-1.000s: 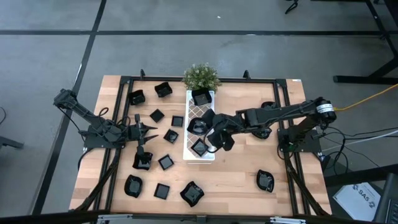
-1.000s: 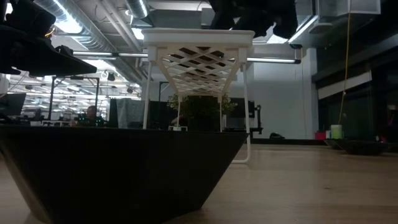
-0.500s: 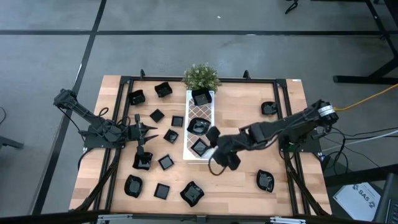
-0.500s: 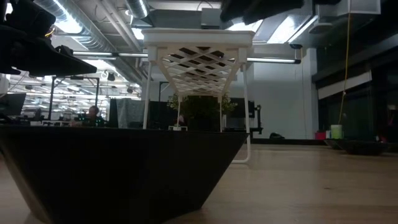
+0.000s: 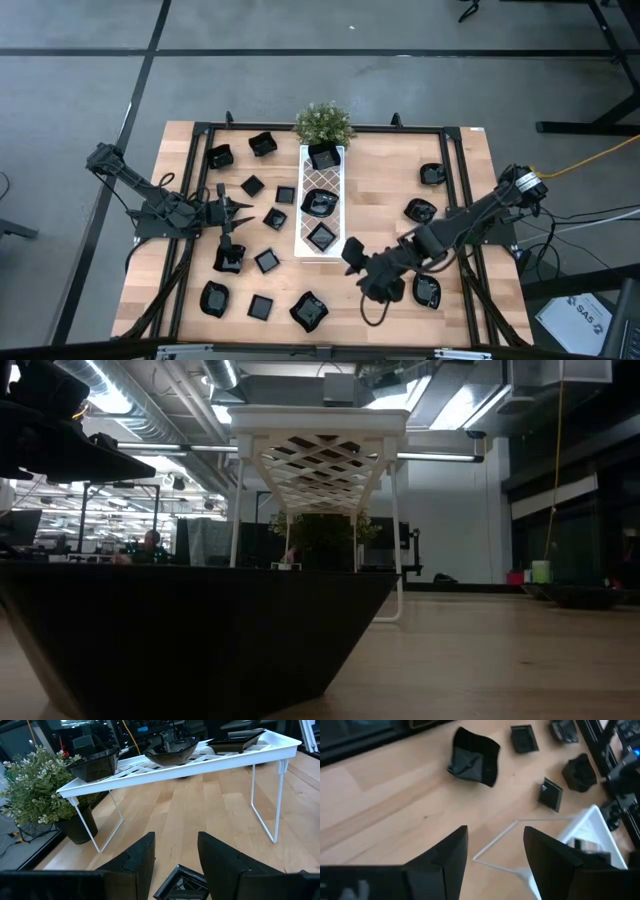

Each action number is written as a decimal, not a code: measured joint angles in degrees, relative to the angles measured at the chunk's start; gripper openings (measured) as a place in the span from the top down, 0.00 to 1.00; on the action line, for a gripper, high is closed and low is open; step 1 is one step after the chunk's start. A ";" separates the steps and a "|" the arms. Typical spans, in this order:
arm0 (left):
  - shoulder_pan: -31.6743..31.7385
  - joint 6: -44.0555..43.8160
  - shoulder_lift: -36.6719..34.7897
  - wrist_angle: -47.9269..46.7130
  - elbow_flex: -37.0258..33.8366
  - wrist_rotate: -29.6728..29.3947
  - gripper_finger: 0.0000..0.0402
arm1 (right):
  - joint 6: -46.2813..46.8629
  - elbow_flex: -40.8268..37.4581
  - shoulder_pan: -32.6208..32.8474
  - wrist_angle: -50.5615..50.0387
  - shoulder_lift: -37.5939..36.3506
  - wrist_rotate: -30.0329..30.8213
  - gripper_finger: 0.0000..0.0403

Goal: Pick & Place Mini shaped plates
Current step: Stack the leaf shape plate on top of the leaf shape plate on the shelf

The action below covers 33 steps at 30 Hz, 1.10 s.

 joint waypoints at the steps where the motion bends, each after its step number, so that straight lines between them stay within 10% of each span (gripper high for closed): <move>1: 0.00 0.00 -0.02 0.00 0.00 0.00 0.64 | -0.02 0.00 0.45 -0.13 0.00 0.00 0.52; 33: 0.00 0.00 -0.02 0.00 -0.02 -0.02 0.64 | -13.07 0.02 5.10 -9.74 0.75 -0.02 0.52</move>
